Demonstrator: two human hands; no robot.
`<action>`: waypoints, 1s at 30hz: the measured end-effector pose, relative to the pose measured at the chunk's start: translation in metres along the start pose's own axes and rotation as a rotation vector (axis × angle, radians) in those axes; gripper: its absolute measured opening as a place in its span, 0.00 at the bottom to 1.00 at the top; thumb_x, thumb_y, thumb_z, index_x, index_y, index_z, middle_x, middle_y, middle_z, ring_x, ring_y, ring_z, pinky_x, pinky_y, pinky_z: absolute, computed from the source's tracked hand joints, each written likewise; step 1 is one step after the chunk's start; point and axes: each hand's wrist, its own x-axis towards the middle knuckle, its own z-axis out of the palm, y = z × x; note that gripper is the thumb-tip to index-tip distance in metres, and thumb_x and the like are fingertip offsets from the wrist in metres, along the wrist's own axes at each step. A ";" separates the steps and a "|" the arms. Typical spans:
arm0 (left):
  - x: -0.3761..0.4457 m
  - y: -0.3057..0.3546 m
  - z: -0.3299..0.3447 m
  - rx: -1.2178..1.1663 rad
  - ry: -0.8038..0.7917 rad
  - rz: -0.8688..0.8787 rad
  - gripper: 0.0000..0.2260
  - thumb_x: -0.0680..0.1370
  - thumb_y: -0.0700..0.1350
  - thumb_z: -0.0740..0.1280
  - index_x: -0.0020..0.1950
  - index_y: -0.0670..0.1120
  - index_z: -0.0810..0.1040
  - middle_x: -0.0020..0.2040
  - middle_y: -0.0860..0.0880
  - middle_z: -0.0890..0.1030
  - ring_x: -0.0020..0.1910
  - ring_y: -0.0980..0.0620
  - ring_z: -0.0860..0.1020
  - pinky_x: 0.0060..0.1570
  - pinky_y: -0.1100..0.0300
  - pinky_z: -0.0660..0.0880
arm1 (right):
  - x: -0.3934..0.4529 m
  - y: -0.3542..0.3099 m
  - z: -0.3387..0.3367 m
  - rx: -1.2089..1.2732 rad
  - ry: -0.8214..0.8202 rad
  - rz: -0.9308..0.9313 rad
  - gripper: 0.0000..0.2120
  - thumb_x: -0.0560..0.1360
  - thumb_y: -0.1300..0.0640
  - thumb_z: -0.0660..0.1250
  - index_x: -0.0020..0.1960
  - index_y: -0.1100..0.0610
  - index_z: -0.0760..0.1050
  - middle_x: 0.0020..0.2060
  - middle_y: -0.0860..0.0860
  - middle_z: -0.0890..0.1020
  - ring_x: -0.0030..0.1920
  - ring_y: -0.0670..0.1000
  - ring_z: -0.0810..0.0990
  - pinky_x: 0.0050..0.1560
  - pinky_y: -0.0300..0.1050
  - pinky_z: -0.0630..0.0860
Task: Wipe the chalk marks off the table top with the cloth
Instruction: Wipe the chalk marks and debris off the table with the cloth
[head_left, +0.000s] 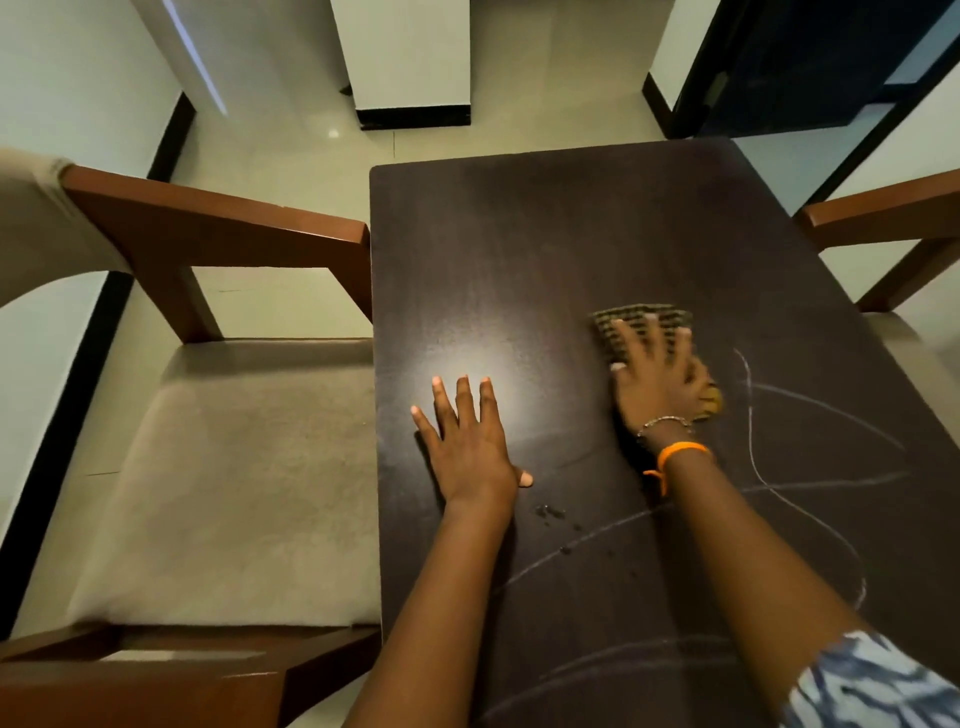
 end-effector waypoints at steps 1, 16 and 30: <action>0.000 0.001 0.000 -0.002 0.003 -0.004 0.51 0.69 0.58 0.71 0.76 0.47 0.37 0.78 0.43 0.39 0.74 0.39 0.32 0.69 0.39 0.33 | -0.009 -0.019 0.006 -0.008 -0.016 -0.092 0.26 0.79 0.52 0.56 0.74 0.41 0.53 0.77 0.47 0.50 0.76 0.58 0.43 0.71 0.61 0.48; -0.005 0.105 0.006 -0.007 -0.047 0.176 0.48 0.71 0.57 0.70 0.76 0.44 0.40 0.78 0.46 0.43 0.75 0.42 0.33 0.67 0.42 0.30 | 0.032 0.117 -0.024 -0.021 0.043 -0.190 0.25 0.78 0.54 0.58 0.73 0.41 0.58 0.76 0.46 0.57 0.76 0.57 0.51 0.69 0.59 0.55; -0.008 0.127 0.019 0.061 -0.023 -0.030 0.49 0.73 0.53 0.69 0.74 0.43 0.31 0.77 0.43 0.35 0.74 0.40 0.32 0.67 0.39 0.32 | 0.000 0.058 -0.010 0.040 0.002 -0.197 0.26 0.78 0.51 0.55 0.74 0.42 0.54 0.77 0.49 0.50 0.76 0.59 0.44 0.70 0.63 0.46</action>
